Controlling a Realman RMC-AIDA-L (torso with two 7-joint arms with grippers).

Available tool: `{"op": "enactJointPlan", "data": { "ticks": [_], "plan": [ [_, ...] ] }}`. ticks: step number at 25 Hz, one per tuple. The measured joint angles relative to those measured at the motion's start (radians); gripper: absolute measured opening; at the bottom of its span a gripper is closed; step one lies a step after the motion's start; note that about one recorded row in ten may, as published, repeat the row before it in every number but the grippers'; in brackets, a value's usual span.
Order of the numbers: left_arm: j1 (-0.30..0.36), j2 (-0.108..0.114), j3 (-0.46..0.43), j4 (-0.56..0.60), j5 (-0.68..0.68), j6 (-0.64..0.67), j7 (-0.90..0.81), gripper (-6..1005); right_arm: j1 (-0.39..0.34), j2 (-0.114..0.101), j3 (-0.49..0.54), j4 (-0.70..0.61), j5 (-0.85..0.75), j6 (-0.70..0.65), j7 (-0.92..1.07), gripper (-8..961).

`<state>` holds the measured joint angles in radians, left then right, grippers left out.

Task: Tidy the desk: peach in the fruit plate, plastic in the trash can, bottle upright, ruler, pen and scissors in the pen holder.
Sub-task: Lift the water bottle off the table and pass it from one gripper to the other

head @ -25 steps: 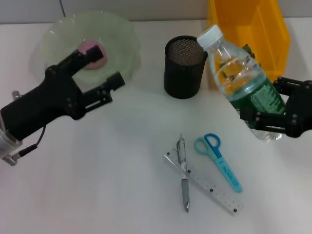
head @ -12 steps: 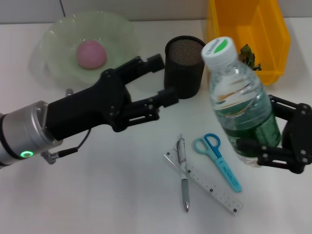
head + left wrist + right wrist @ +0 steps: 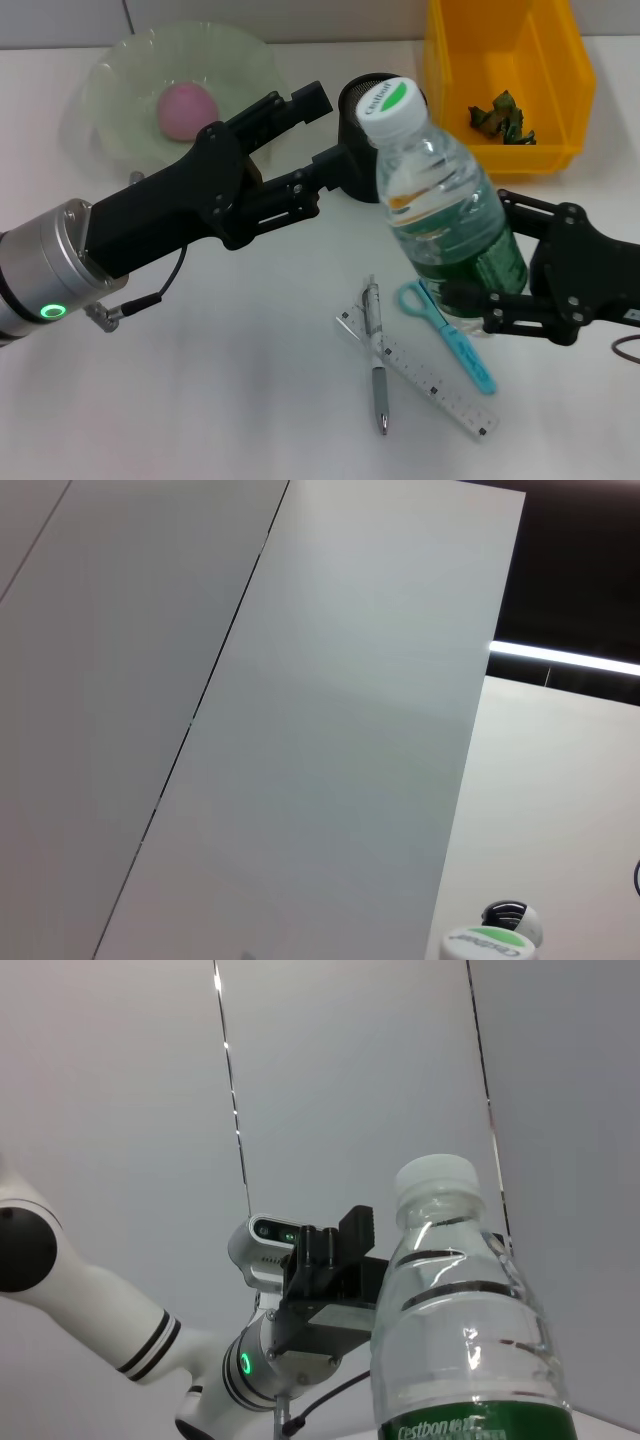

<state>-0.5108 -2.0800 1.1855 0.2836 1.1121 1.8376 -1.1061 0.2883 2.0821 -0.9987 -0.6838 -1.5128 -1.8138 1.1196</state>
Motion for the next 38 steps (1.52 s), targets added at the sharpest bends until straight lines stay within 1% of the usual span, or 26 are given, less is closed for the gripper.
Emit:
{"op": "enactJointPlan", "data": {
  "ticks": [2, 4, 8, 11, 13, 15, 18, 22, 29, 31, 38],
  "plan": [
    [0.0, 0.0, 0.006, -0.007, -0.009, 0.009, 0.002, 853, 0.01, 0.0, 0.0, 0.013, 0.0, 0.0, -0.004, 783],
    [-0.002, 0.0, 0.009, -0.008, -0.009, 0.012, 0.002, 853, 0.041, 0.0, 0.0, 0.049, 0.0, 0.008, -0.008, 784],
    [-0.005, 0.0, 0.019, -0.009, -0.01, 0.015, 0.002, 853, 0.06, 0.001, 0.0, 0.067, -0.005, 0.012, -0.016, 786],
    [-0.016, 0.0, 0.02, -0.028, -0.014, 0.016, 0.002, 853, 0.085, 0.001, -0.001, 0.092, -0.012, 0.02, -0.02, 788],
    [-0.042, 0.0, 0.02, -0.068, -0.023, 0.018, 0.013, 853, 0.095, 0.001, -0.001, 0.104, -0.013, 0.028, -0.02, 789],
    [-0.047, 0.0, 0.02, -0.076, -0.024, 0.018, 0.018, 853, 0.106, 0.002, -0.003, 0.114, -0.021, 0.035, -0.021, 791],
    [-0.048, 0.0, 0.019, -0.078, -0.024, 0.019, 0.019, 852, 0.107, 0.002, -0.004, 0.115, -0.023, 0.035, -0.021, 792],
    [-0.06, 0.0, 0.019, -0.13, -0.084, 0.017, 0.01, 852, 0.116, 0.003, -0.007, 0.124, -0.024, 0.035, -0.021, 795],
    [-0.071, 0.0, 0.021, -0.139, -0.085, 0.018, 0.004, 852, 0.135, 0.002, -0.027, 0.139, -0.023, 0.047, -0.021, 799],
    [-0.071, 0.0, 0.021, -0.139, -0.086, 0.019, 0.004, 709, 0.137, 0.003, -0.028, 0.139, -0.023, 0.048, -0.021, 800],
    [-0.071, 0.0, 0.022, -0.127, -0.085, 0.019, -0.014, 537, 0.143, 0.004, -0.028, 0.139, -0.02, 0.048, -0.019, 804]
  ]
}}
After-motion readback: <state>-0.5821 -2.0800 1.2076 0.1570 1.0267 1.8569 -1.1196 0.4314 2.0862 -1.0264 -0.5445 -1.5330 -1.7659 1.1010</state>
